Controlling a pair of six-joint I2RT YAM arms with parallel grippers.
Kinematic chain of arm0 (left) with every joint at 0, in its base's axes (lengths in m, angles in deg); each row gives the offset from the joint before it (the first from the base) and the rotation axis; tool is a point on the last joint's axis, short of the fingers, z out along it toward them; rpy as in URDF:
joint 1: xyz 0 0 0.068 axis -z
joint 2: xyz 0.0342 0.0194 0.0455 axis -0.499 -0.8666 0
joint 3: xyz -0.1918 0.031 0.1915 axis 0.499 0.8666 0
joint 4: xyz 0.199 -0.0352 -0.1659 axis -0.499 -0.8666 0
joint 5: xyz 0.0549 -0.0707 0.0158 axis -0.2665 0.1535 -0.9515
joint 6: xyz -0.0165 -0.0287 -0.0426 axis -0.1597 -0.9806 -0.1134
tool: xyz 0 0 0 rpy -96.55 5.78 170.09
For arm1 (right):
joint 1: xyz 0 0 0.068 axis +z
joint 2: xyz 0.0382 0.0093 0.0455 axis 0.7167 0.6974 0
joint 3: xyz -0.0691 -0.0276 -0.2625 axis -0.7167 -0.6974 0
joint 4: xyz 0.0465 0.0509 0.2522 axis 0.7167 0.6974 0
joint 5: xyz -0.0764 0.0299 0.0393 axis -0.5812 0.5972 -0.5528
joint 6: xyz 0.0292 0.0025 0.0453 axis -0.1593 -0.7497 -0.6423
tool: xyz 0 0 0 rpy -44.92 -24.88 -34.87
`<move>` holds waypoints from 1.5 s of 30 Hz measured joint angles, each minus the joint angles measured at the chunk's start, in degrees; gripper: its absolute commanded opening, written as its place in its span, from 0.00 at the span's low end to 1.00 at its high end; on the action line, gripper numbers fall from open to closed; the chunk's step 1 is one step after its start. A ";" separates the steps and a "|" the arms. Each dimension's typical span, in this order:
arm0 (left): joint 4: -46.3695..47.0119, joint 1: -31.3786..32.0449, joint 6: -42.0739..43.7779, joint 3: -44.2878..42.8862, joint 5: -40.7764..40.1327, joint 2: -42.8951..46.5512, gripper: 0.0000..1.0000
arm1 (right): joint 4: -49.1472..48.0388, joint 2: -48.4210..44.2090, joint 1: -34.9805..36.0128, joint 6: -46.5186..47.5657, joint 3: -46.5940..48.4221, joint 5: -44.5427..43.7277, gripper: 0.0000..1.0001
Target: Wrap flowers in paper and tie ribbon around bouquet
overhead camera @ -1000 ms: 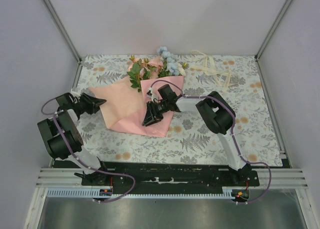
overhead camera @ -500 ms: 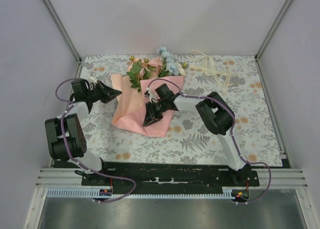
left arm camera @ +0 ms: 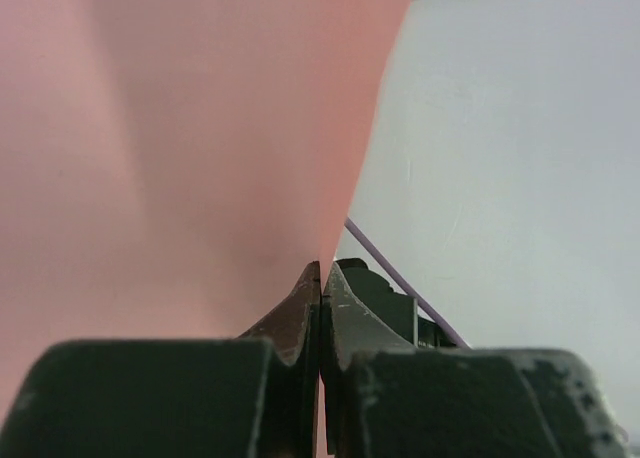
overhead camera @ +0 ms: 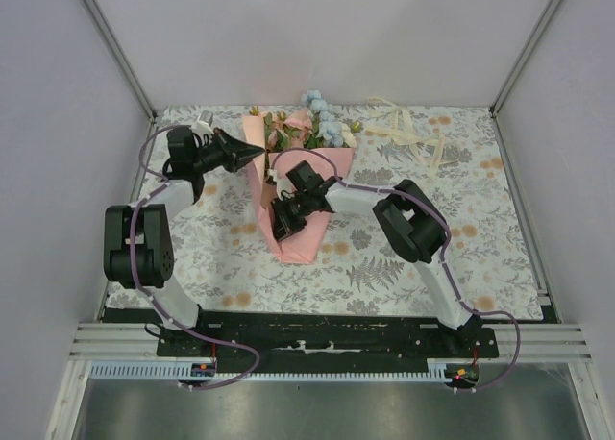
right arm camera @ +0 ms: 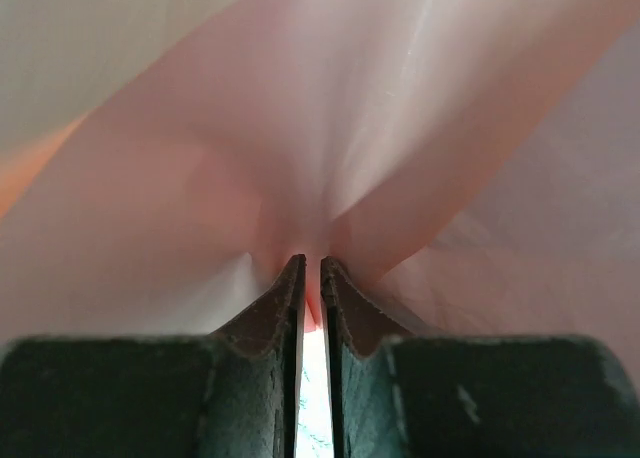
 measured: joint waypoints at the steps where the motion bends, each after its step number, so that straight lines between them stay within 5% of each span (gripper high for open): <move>1: 0.35 0.68 -0.15 -0.20 -0.04 -0.13 0.02 | 0.04 0.00 0.07 0.35 0.09 -0.04 0.19; 15: 1.38 3.32 -0.63 -1.38 -0.37 -3.52 0.02 | -0.70 -8.24 -0.61 4.09 -9.55 0.96 0.29; 24: -0.17 3.67 0.17 -3.72 -1.09 -4.22 0.02 | -6.51 -17.27 -8.76 0.26 -17.16 8.79 0.28; 39: -3.48 12.13 4.46 -11.30 -5.11 -13.49 0.02 | -6.93 -7.80 -10.14 -2.82 -16.65 6.88 0.27; 45: -3.45 15.56 5.90 -13.94 -6.40 -19.98 0.02 | -9.55 -7.93 -10.43 -4.70 -17.53 7.91 0.40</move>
